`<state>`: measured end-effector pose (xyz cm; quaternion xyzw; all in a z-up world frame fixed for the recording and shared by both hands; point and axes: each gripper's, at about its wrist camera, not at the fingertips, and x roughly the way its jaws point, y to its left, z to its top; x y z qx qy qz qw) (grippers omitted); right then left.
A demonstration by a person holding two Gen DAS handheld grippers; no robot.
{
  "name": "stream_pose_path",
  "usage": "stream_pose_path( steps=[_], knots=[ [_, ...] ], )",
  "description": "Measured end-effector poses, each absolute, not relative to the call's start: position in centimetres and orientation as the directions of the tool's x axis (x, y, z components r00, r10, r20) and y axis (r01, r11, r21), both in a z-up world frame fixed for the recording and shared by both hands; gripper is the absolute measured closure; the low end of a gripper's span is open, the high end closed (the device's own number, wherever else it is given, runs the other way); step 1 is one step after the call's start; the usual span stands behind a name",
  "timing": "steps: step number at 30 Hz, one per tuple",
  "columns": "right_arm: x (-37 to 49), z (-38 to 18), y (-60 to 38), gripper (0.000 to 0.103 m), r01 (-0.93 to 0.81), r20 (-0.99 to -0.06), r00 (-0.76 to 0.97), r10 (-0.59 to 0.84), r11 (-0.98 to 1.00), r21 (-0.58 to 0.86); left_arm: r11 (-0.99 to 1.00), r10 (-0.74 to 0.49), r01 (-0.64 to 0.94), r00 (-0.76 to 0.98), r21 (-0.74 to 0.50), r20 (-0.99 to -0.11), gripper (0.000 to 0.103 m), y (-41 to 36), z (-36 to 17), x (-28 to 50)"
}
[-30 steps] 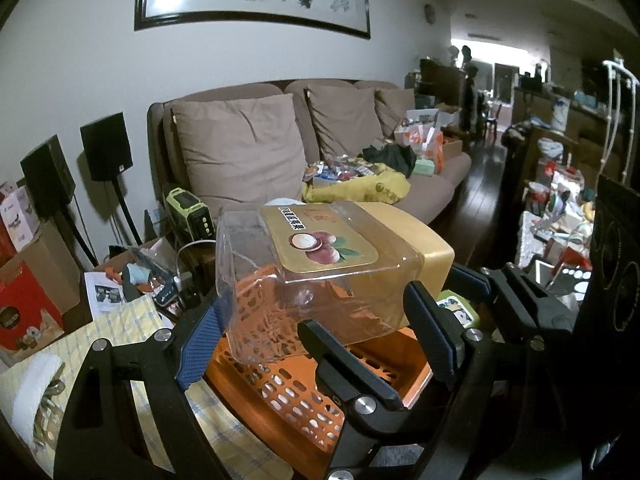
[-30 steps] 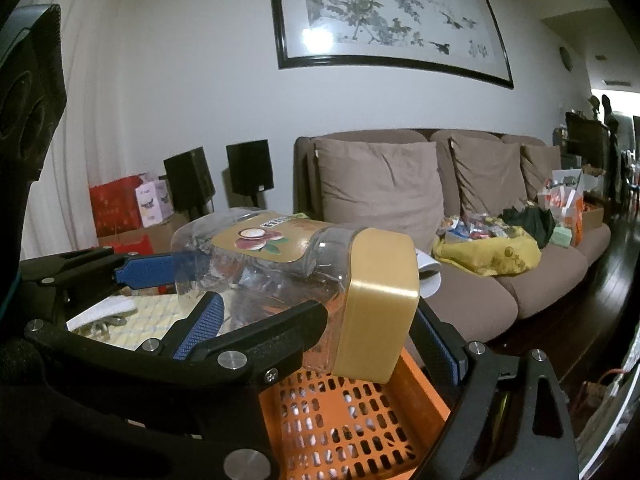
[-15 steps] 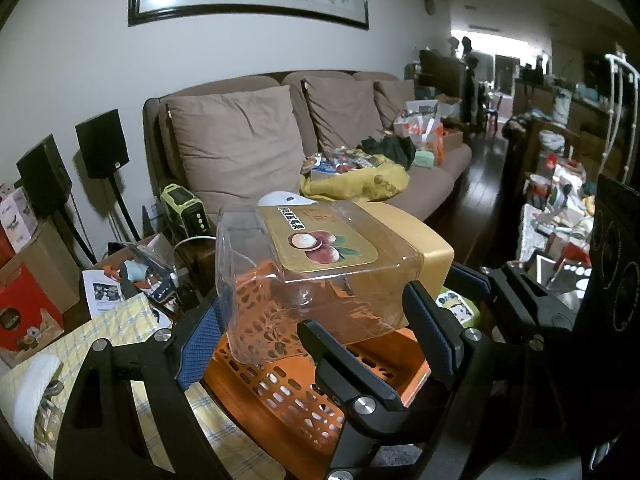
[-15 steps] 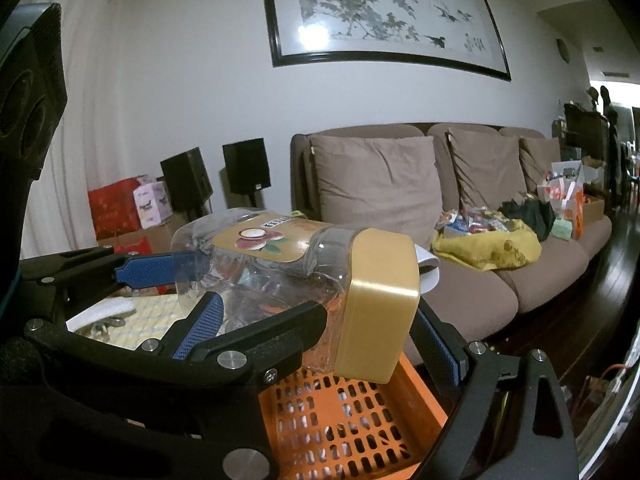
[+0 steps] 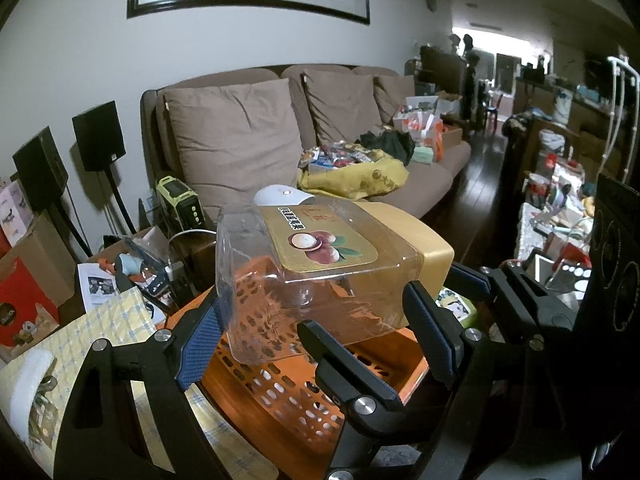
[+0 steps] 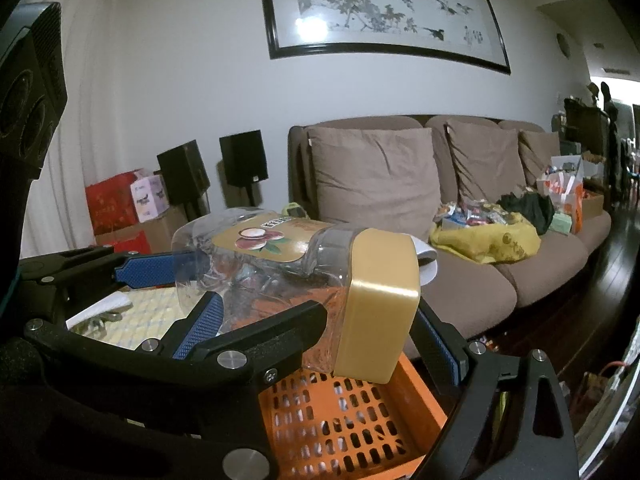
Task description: Organize objects
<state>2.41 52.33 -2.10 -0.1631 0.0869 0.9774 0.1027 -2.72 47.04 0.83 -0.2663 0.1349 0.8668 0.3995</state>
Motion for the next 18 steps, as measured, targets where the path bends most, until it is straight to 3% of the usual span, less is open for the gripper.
stream_pose_path(
  steps=[18],
  knots=[
    [2.13, -2.45, 53.03, 0.010, -0.233, -0.363, -0.915, 0.175, -0.965, 0.122, -0.648, 0.626, -0.762, -0.524, -0.010, -0.577, 0.019, 47.59, -0.02, -2.88]
  ],
)
